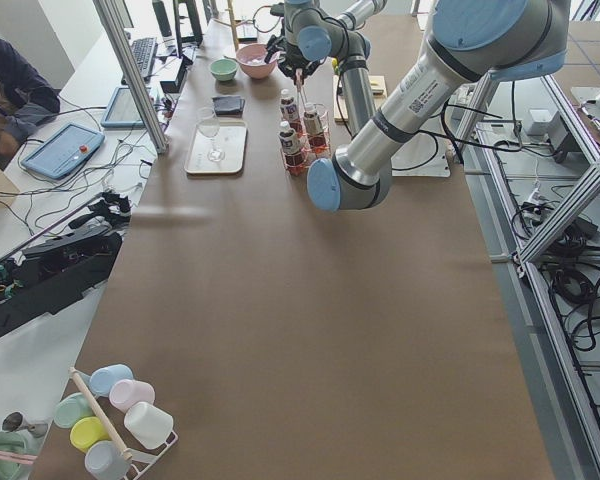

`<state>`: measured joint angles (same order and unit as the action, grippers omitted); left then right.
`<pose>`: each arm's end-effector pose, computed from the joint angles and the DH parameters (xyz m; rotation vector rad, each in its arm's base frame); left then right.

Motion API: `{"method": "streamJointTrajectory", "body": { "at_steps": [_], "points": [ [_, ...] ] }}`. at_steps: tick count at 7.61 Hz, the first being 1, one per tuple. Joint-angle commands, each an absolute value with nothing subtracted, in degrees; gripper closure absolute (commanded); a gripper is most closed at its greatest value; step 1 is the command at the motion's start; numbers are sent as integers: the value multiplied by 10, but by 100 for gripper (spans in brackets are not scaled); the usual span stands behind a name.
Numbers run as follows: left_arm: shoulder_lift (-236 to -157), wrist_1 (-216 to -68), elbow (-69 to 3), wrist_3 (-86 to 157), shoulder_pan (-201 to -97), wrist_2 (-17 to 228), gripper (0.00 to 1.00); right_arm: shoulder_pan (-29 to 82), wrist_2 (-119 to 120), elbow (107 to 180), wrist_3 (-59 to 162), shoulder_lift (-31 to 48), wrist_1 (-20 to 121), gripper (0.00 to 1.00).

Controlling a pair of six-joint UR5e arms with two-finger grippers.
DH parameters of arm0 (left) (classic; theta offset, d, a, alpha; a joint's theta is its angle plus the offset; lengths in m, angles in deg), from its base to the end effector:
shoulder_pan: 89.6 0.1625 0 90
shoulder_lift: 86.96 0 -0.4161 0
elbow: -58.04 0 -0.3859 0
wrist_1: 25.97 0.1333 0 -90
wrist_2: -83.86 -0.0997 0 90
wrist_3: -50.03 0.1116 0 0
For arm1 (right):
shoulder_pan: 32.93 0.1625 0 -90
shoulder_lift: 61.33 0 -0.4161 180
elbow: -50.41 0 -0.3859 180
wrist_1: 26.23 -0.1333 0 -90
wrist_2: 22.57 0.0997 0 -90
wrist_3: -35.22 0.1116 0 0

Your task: Take tea from basket to plate

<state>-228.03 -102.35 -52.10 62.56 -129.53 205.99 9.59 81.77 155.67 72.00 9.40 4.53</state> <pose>0.3982 -0.4298 0.0251 0.8182 0.8599 1.2525 -0.3388 -0.4540 0.2300 1.0831 -1.2393 -0.3474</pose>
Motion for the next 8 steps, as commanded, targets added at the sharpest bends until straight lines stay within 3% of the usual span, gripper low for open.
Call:
{"method": "streamJointTrajectory", "body": {
  "at_steps": [1, 8],
  "points": [
    [-2280, -1023, -523, 621, -1296, 2060, 100, 1, 699, 1554, 721, 87, 43, 0],
    [-2280, -1023, -522, 621, -1297, 2060, 100, -14, 678, 1511, 670, 54, 41, 0]
  ]
}}
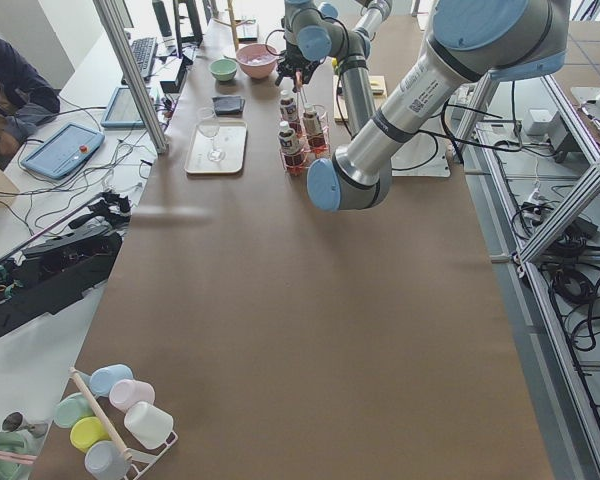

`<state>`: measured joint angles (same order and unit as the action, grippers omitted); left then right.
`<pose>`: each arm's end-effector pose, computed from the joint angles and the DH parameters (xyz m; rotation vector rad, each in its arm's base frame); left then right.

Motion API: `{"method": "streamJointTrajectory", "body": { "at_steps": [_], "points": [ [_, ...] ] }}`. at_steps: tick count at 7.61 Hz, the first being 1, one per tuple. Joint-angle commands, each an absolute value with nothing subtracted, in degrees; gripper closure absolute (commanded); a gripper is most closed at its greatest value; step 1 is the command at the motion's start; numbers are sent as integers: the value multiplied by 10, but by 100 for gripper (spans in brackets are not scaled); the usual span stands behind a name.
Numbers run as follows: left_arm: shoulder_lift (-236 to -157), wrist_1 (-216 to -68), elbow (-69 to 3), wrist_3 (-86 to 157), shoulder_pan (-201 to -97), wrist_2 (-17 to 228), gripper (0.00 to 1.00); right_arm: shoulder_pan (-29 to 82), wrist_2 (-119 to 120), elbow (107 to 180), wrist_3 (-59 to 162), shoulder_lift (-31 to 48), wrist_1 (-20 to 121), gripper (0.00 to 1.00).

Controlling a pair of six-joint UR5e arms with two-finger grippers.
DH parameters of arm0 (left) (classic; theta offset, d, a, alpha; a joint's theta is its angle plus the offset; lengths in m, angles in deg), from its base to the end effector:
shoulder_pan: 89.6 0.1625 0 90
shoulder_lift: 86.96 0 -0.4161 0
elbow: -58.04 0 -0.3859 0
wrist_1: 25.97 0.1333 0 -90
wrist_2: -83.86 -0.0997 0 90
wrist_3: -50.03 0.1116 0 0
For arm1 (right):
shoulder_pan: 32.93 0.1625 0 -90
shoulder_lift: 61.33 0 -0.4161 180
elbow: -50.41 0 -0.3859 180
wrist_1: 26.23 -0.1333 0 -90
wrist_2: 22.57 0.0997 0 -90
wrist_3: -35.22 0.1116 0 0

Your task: Take tea from basket to plate

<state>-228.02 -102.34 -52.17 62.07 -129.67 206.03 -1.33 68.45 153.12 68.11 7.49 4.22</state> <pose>0.3968 -0.4304 0.0249 0.8153 0.8622 1.2432 -0.4219 -0.4137 0.2291 1.1385 -1.1841 -0.3558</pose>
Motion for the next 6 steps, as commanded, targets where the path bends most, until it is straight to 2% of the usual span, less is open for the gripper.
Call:
{"method": "streamJointTrajectory", "body": {
  "at_steps": [1, 2, 3, 4, 6],
  "points": [
    [-2280, -1023, -522, 621, -1297, 2060, 100, -16, 671, 1489, 670, 32, 44, 0],
    [-2280, -1023, -523, 621, -1297, 2060, 100, -20, 667, 1480, 670, 29, 43, 0],
    [-2280, -1023, -523, 621, -1297, 2060, 100, -21, 668, 1481, 670, 33, 39, 5],
    [-2279, -1023, -523, 621, -1297, 2060, 100, -21, 668, 1481, 669, 34, 40, 19],
    [-2279, -1023, -524, 621, -1297, 2060, 100, -20, 668, 1485, 665, 34, 41, 69]
  ]
}}
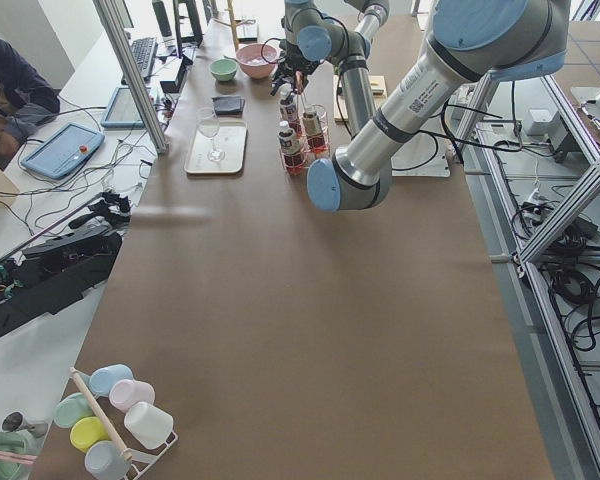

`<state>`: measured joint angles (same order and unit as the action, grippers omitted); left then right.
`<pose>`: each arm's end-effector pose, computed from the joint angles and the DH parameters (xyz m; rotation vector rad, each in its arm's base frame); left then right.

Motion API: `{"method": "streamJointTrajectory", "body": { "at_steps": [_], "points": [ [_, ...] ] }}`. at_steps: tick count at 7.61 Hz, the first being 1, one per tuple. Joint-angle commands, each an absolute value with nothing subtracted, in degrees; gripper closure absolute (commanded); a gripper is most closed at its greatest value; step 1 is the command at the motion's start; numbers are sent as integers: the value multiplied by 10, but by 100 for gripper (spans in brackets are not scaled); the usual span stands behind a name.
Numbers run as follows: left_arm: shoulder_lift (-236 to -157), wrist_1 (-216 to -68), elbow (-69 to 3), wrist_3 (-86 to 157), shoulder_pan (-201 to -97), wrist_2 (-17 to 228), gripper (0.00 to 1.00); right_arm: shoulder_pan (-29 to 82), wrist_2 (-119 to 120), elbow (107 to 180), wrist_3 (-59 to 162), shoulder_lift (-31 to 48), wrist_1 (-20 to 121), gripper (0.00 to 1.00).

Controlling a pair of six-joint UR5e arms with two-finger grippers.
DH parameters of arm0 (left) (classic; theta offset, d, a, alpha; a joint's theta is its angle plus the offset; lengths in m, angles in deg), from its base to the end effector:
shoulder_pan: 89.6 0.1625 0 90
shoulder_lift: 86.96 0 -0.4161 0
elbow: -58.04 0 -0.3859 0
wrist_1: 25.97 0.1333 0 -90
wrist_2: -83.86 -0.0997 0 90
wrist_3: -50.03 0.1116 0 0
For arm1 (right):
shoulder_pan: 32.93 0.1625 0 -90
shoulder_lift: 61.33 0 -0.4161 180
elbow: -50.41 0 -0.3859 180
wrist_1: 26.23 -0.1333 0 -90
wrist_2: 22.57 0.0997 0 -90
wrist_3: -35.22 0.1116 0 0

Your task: Take tea from basket to plate

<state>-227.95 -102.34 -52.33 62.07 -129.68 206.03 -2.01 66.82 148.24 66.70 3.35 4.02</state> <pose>0.3960 -0.4298 0.0249 0.8170 0.8625 1.2432 -0.4520 -0.4275 0.2224 1.1553 -1.1549 -0.3620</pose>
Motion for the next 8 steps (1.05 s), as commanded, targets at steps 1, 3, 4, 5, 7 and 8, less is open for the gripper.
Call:
{"method": "streamJointTrajectory", "body": {
  "at_steps": [1, 3, 4, 5, 7, 8],
  "points": [
    [-2278, -1023, -523, 621, -1297, 2060, 100, -20, 669, 1488, 666, 37, 42, 99],
    [-2278, -1023, -523, 621, -1297, 2059, 100, -20, 668, 1495, 674, 39, 44, 100],
    [-2278, -1023, -523, 621, -1297, 2060, 100, -17, 672, 1511, 685, 38, 56, 100],
    [-2278, -1023, -523, 621, -1297, 2060, 100, -14, 675, 1544, 693, 36, 103, 100],
    [-2278, -1023, -523, 620, -1297, 2060, 100, 7, 693, 1574, 693, 31, 144, 100],
    [-2278, -1023, -523, 621, -1297, 2060, 100, 34, 718, 1574, 694, 29, 147, 100]
  ]
}}
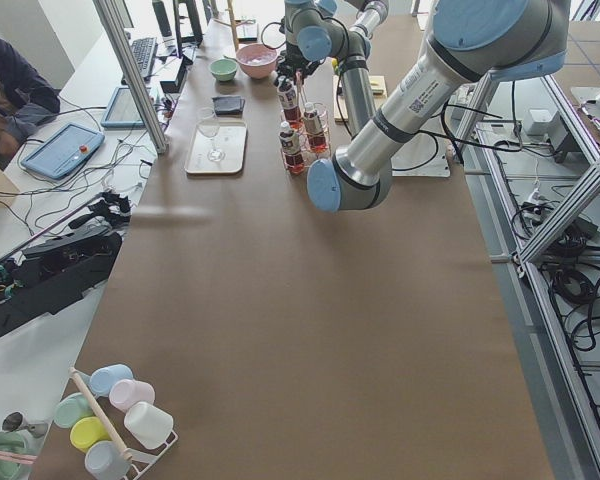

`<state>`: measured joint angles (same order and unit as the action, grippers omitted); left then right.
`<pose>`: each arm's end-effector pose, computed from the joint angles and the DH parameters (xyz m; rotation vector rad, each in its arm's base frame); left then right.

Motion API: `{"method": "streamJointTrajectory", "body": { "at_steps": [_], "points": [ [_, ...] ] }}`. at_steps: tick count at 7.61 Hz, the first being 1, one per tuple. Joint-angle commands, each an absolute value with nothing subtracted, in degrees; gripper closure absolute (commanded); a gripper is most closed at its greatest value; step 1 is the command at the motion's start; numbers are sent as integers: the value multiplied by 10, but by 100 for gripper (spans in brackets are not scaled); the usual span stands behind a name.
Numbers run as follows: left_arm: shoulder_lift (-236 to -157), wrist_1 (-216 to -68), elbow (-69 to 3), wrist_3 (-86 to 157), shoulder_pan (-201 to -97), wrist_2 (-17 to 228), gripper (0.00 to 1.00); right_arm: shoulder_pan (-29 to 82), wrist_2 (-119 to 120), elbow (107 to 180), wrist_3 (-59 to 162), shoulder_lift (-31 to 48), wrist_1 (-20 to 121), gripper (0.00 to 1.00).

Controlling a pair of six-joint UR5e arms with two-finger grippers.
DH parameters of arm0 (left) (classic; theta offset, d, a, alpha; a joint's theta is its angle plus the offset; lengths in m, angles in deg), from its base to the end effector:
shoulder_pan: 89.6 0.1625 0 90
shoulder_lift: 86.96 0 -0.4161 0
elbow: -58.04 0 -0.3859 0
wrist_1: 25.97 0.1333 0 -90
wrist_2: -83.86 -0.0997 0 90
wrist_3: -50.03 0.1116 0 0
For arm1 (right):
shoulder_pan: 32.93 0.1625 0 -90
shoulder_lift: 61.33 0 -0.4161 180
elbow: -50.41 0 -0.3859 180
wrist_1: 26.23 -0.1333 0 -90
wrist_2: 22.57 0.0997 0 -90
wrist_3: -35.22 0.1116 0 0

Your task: Take tea from basket to plate

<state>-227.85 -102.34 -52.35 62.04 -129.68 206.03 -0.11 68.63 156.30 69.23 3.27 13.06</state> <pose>0.3961 -0.4299 0.0258 0.8152 0.8623 1.2426 -0.4135 -0.4225 0.1802 1.1187 -1.1656 -0.3299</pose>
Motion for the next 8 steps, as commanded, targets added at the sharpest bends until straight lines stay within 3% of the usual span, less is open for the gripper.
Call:
{"method": "streamJointTrajectory", "body": {
  "at_steps": [1, 4, 8],
  "points": [
    [-2278, -1023, -524, 620, -1298, 2060, 100, 74, 769, 1574, 697, 21, 167, 100],
    [-2277, -1023, -528, 621, -1299, 2060, 100, 163, 852, 1572, 725, -67, 275, 100],
    [-2270, -1023, -537, 621, -1302, 2060, 100, 214, 856, 1556, 705, -64, 278, 100]
  ]
}}
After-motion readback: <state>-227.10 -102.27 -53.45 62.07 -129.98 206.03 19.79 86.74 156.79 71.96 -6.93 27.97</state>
